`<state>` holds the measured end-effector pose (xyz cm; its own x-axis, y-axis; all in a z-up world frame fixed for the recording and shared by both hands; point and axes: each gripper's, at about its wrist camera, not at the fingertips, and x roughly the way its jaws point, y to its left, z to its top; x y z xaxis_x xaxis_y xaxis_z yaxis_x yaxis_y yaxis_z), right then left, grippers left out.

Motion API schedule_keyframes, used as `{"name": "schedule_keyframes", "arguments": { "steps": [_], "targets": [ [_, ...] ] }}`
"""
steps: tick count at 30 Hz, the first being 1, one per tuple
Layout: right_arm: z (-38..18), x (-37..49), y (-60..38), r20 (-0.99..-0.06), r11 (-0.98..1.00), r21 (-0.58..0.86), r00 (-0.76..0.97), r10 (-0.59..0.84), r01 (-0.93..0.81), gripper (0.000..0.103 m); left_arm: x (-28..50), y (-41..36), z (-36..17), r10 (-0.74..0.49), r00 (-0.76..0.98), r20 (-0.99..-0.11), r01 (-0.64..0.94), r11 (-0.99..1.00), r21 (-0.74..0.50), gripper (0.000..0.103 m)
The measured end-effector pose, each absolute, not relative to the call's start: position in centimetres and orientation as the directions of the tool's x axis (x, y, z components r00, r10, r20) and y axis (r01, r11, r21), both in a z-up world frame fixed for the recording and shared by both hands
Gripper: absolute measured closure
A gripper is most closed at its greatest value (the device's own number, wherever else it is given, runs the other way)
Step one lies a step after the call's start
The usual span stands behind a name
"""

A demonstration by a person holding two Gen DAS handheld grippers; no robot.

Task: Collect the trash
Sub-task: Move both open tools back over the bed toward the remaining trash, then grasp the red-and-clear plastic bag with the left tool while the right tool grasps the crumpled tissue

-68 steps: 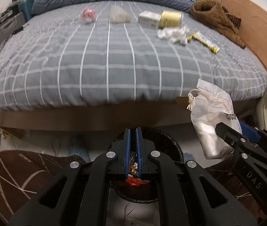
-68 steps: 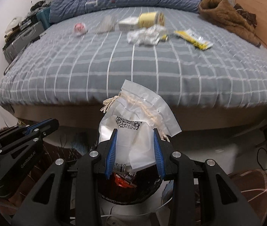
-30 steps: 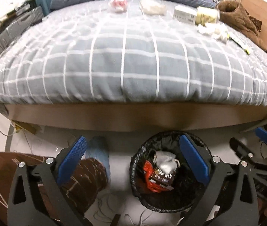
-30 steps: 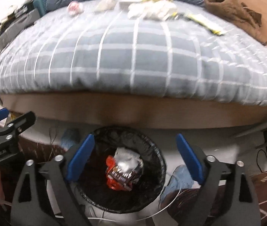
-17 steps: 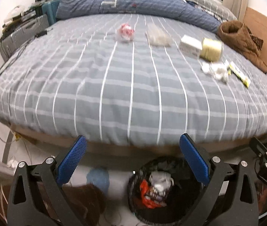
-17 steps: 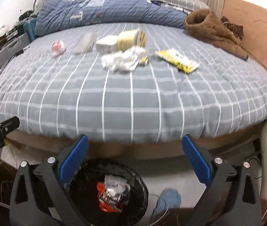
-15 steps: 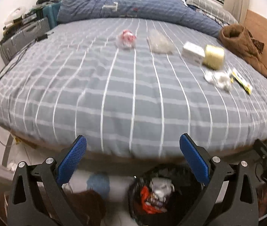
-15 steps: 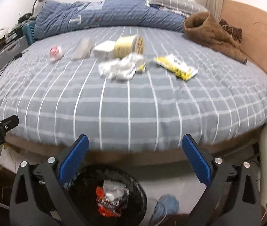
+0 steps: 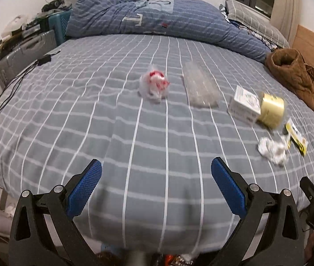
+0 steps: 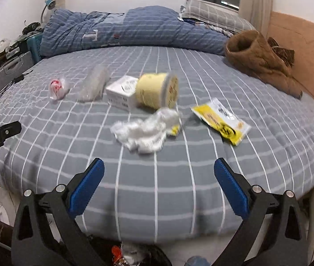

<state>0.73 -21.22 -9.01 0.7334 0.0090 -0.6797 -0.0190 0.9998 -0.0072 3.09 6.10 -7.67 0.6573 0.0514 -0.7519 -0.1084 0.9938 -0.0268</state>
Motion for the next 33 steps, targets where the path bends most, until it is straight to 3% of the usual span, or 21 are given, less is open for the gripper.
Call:
{"name": "schedule_keyframes", "arguments": {
  "steps": [10,19,28,33],
  "targets": [
    [-9.2,6.1,-20.1,-0.686,0.999,-0.011,0.727,0.027,-0.048,0.008,10.9,7.2,-7.6,0.079,0.665,-0.743,-0.129,0.992,-0.009,0.006],
    [-11.0,9.3,-20.3,-0.727,0.999,0.018,0.685,0.047,-0.049,0.014,17.2,9.0,-8.5,0.089,0.656,-0.75,-0.149,0.989,-0.013,0.007],
    [-13.1,10.7,-20.1,-0.77,0.997,0.046,0.633,0.079,-0.068,0.033,21.4,9.0,-10.5,0.106,0.628,-0.771,-0.143,0.989,0.02,0.013],
    [-13.9,11.0,-20.0,-0.789,0.994,0.064,0.605,0.104,-0.087,0.051,22.7,9.2,-11.9,0.095,0.602,-0.793,-0.133,0.991,0.017,0.026]
  ]
}}
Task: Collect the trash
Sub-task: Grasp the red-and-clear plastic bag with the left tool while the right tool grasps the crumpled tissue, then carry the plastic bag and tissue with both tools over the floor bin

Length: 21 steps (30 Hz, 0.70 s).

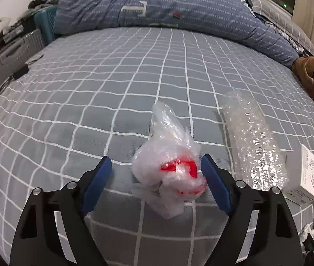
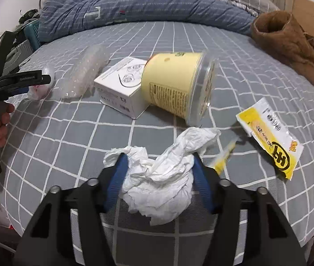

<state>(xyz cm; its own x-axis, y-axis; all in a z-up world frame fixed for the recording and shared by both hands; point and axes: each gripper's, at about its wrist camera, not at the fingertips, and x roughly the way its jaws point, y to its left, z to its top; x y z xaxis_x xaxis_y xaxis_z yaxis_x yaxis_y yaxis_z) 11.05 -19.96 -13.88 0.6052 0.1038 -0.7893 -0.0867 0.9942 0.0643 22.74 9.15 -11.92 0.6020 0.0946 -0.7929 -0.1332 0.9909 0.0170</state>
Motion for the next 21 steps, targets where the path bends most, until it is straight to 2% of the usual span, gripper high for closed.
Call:
{"name": "schedule_keyframes", "arguments": {
  "steps": [2,3,7,13,21],
  "targets": [
    [-14.0,11.0,-19.9,-0.791,0.994,0.063,0.603,0.104,-0.09,0.059,23.0,9.0,-12.2,0.091,0.599,-0.795,-0.123,0.992,0.021,0.033],
    [-14.0,10.9,-19.8,-0.791,0.993,0.064,0.602,0.11,-0.098,0.062,23.2,8.9,-12.4,0.086,0.594,-0.8,-0.114,0.993,0.022,0.04],
    [-14.1,10.7,-19.5,-0.791,0.991,0.054,0.601,0.116,-0.12,0.076,23.1,8.4,-12.8,0.098,0.593,-0.799,-0.109,0.993,0.041,0.042],
    [-13.9,10.5,-19.3,-0.793,0.99,0.059,0.596,0.126,-0.13,0.085,22.5,8.0,-12.6,0.109,0.595,-0.796,-0.114,0.992,0.05,0.043],
    [-12.3,10.1,-19.7,-0.767,0.989,0.077,0.627,0.138,-0.124,0.086,20.7,7.7,-10.8,0.092,0.622,-0.778,-0.114,0.993,0.025,0.043]
  ]
}}
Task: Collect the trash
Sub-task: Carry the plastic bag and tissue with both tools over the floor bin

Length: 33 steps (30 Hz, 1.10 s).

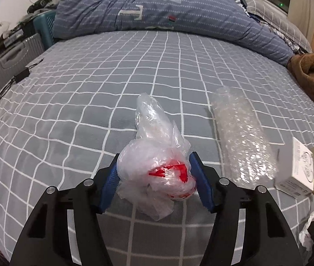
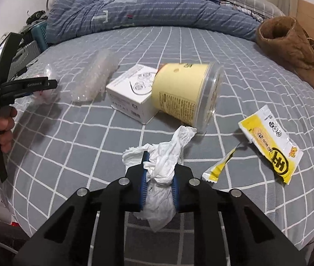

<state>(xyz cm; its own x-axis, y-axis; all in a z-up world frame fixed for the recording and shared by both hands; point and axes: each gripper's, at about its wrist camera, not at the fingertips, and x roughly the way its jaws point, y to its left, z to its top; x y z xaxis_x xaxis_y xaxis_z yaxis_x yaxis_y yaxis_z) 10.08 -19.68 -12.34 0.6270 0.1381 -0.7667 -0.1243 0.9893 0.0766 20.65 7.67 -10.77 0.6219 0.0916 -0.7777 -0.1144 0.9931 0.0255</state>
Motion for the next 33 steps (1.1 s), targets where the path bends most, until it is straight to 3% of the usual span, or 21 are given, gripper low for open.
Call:
{"name": "schedule_keyframes", "arguments": {
  "steps": [33],
  "targets": [
    [-7.5,6.2,-20.0,-0.703,0.99,0.082,0.698,0.14,-0.116,0.086,10.1,3.1,-8.2,0.013,0.673,-0.739,-0.035,0.999,-0.014,0.043]
  ]
}}
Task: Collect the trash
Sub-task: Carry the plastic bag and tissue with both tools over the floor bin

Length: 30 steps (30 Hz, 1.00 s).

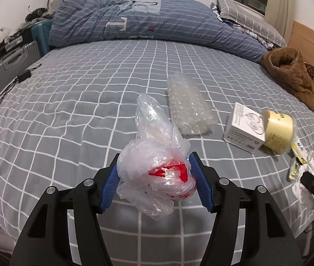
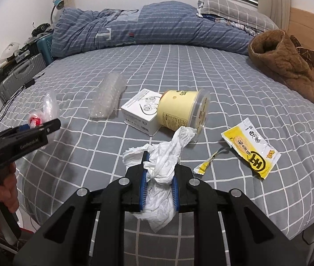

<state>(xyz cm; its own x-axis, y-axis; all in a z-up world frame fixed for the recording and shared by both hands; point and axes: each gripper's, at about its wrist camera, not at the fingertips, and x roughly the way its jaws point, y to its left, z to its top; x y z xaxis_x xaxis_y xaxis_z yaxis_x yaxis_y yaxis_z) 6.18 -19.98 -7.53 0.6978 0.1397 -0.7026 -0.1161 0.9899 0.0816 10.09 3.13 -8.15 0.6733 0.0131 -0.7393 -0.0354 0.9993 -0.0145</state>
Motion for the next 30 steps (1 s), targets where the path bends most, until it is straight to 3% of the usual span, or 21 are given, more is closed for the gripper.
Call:
{"name": "schedule_keyframes", "arguments": {
  "steps": [30],
  "targets": [
    [-5.0,-0.5,-20.2,-0.66,0.989,0.1,0.737,0.145,-0.106,0.086,0.1,0.1,-5.7,-0.037,0.707,-0.706,0.036,0.999,-0.016,0.043]
  ]
}}
